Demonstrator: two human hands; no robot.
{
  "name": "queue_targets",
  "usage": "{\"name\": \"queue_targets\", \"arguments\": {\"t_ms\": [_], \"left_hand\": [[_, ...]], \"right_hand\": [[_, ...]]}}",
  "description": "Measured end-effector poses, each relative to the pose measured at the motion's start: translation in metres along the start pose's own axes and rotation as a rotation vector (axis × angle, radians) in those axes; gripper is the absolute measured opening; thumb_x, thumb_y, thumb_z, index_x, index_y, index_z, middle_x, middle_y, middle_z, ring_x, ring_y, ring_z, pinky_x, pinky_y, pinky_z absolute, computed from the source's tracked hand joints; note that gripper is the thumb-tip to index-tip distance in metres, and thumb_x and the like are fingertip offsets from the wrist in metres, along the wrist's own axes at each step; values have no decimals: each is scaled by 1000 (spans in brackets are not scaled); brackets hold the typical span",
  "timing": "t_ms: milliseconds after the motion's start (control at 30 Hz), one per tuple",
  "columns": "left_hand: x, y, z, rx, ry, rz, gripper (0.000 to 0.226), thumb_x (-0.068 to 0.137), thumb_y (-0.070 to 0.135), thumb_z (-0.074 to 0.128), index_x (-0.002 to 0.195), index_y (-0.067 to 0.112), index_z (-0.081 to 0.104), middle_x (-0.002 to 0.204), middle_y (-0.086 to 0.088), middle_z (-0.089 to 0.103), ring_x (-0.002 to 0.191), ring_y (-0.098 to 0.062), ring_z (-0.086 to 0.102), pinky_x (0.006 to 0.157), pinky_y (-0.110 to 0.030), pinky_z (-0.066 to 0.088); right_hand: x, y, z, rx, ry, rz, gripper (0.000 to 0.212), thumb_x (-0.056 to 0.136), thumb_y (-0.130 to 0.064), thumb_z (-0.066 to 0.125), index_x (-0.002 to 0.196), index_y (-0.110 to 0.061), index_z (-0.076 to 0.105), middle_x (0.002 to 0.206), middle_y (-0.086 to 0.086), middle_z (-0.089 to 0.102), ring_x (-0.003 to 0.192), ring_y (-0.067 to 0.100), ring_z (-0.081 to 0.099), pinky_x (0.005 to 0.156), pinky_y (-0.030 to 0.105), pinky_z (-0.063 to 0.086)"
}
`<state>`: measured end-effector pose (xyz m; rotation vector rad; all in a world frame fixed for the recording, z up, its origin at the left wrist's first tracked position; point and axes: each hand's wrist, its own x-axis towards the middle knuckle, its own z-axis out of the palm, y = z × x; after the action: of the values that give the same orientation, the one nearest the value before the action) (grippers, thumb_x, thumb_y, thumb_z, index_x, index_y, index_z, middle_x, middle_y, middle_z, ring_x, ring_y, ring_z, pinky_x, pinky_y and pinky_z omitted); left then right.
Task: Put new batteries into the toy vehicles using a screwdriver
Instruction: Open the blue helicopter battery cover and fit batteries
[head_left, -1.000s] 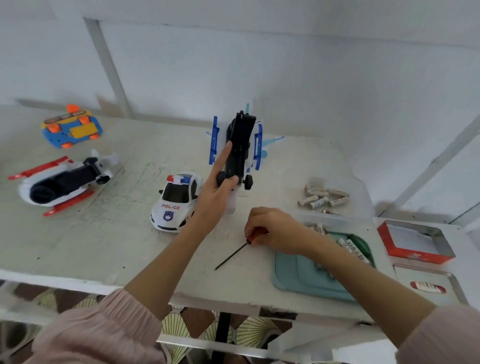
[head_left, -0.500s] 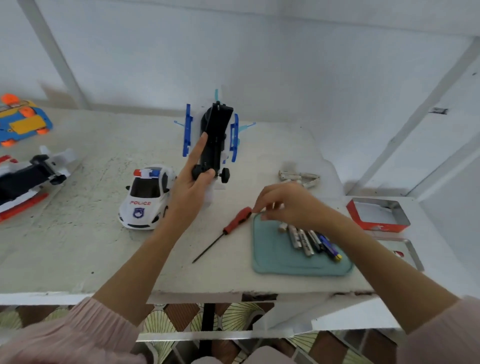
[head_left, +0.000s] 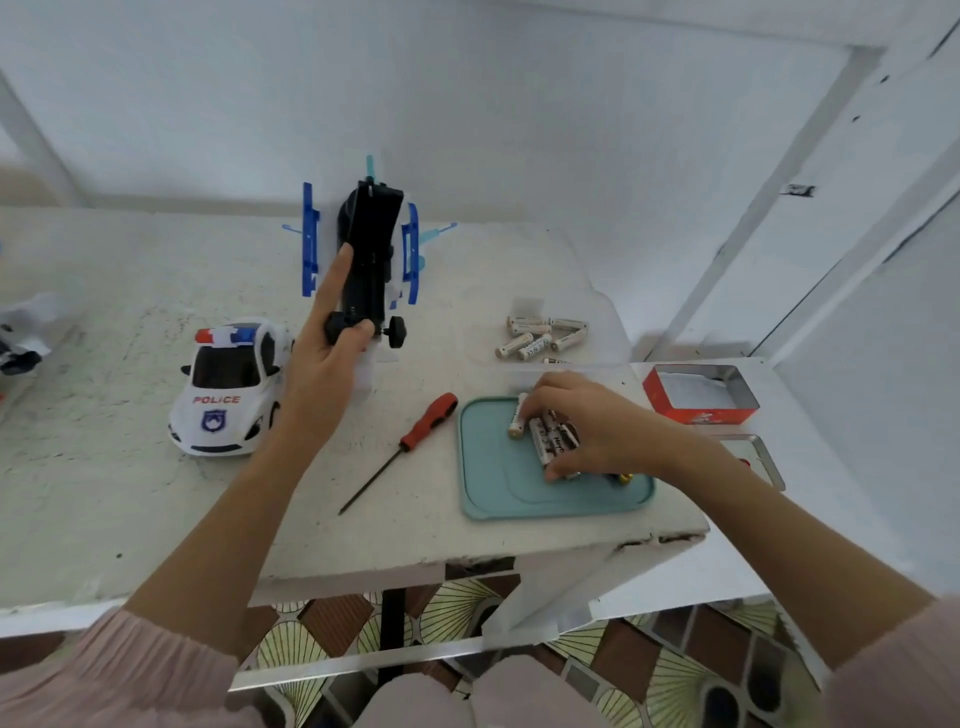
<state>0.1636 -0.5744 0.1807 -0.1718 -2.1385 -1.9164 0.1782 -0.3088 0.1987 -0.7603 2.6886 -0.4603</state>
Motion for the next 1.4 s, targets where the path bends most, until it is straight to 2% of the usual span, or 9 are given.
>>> {"name": "queue_targets", "arguments": {"t_ms": [100, 300, 433, 567, 733, 933, 1067, 1233, 1400], "left_hand": [[0, 0, 0, 0, -6, -6, 62, 98, 1, 39, 139, 46, 30, 114, 46, 50, 90, 6, 51, 85, -8, 42], [0, 3, -3, -25, 9, -27, 65, 98, 1, 39, 135, 53, 30, 129, 35, 43, 113, 14, 49, 92, -11, 40], [-1, 3, -2, 8, -5, -26, 63, 97, -2, 39, 137, 46, 28, 108, 53, 48, 91, 24, 49, 85, -6, 41], [-3, 2, -2, 48, -20, -16, 64, 97, -1, 42, 141, 43, 27, 107, 56, 45, 94, 26, 46, 86, -6, 40], [-2, 0, -3, 30, -30, -13, 64, 88, 17, 45, 142, 48, 27, 110, 50, 48, 100, 21, 48, 91, -18, 39], [1, 1, -7, -56, -34, 0, 62, 89, 14, 43, 140, 45, 27, 128, 45, 43, 123, 12, 43, 99, -17, 39], [3, 2, -6, -60, -34, -9, 60, 98, 2, 42, 142, 41, 26, 123, 47, 45, 118, 15, 46, 91, -11, 41], [2, 3, -8, -81, -46, 0, 58, 99, 8, 44, 142, 42, 25, 132, 39, 38, 125, 12, 42, 94, -9, 40], [2, 2, -11, -38, -92, 0, 64, 87, 15, 41, 138, 50, 24, 128, 50, 38, 129, 10, 38, 98, -10, 38]], "right_hand": [[1, -2, 1, -36, -5, 3, 51, 66, -29, 79, 110, -27, 52, 103, -14, 42, 103, 5, 38, 91, 33, 41], [4, -13, -17, 200, 100, -70, 41, 63, -15, 82, 99, -17, 61, 100, -6, 49, 77, 8, 55, 74, 22, 49], [16, -36, -42, 490, 200, -143, 38, 68, -5, 79, 104, -10, 65, 108, 0, 52, 83, 9, 61, 80, 22, 53], [44, -63, -58, 660, 314, -237, 38, 71, -1, 75, 107, -5, 63, 109, 8, 55, 90, 22, 62, 86, 27, 53], [85, -88, -56, 526, 417, -298, 36, 72, -5, 76, 106, -5, 65, 105, 3, 60, 89, 15, 61, 87, 28, 52], [104, -95, -47, 439, 421, -347, 33, 76, -9, 73, 108, -7, 65, 109, 4, 63, 91, 13, 61, 87, 24, 50], [110, -96, -43, 373, 426, -354, 32, 78, -14, 72, 109, -11, 65, 109, 1, 64, 90, 12, 60, 84, 18, 47], [116, -96, -40, 207, 453, -382, 30, 81, -17, 70, 110, -10, 67, 114, 1, 65, 100, 10, 54, 82, 4, 36], [120, -100, -37, 154, 557, -394, 20, 79, -18, 69, 96, -7, 72, 98, 8, 60, 93, 19, 52, 82, 17, 37]]}}
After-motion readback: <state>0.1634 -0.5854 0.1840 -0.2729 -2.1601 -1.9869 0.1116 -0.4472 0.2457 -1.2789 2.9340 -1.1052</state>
